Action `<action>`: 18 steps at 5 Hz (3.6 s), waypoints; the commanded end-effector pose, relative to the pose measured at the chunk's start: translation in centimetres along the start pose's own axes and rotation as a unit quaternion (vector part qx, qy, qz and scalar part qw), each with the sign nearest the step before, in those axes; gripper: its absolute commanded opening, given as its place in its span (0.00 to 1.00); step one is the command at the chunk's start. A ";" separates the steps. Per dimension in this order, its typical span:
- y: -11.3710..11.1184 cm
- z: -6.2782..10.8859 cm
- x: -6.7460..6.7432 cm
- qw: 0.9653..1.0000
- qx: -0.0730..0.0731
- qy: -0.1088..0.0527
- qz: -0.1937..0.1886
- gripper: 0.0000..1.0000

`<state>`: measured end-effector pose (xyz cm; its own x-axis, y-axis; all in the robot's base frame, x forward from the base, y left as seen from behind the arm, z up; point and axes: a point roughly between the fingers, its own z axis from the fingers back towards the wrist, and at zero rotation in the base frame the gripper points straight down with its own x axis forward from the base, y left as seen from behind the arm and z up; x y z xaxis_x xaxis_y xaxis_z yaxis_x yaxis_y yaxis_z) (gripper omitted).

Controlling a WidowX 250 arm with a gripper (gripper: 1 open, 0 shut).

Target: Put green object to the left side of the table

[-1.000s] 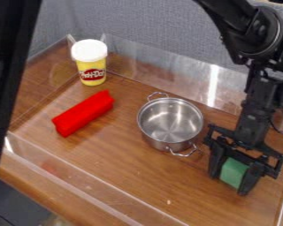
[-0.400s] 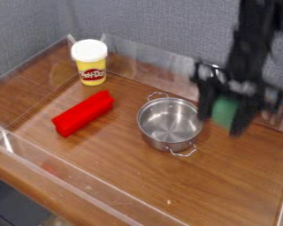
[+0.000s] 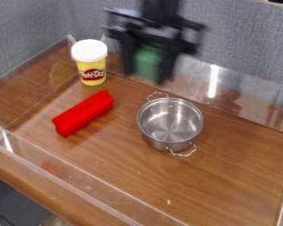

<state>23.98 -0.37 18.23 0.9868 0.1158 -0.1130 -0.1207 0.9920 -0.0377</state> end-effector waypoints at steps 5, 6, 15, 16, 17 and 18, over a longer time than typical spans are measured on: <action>-1.7 -1.9 -0.5 0.999 0.017 0.007 -0.034 0.00; -2.1 -2.2 0.0 0.999 0.019 0.011 -0.036 0.00; 0.5 -1.3 4.0 0.999 0.017 0.005 0.029 0.00; 4.1 -1.2 4.8 0.998 0.018 0.007 0.059 0.00; 7.5 -1.5 5.1 0.996 0.020 0.011 0.087 0.00; 9.2 -2.0 5.6 0.995 0.022 0.014 0.100 0.00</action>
<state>27.61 8.88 13.68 0.9292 0.3096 -0.2020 -0.3103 0.9502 0.0288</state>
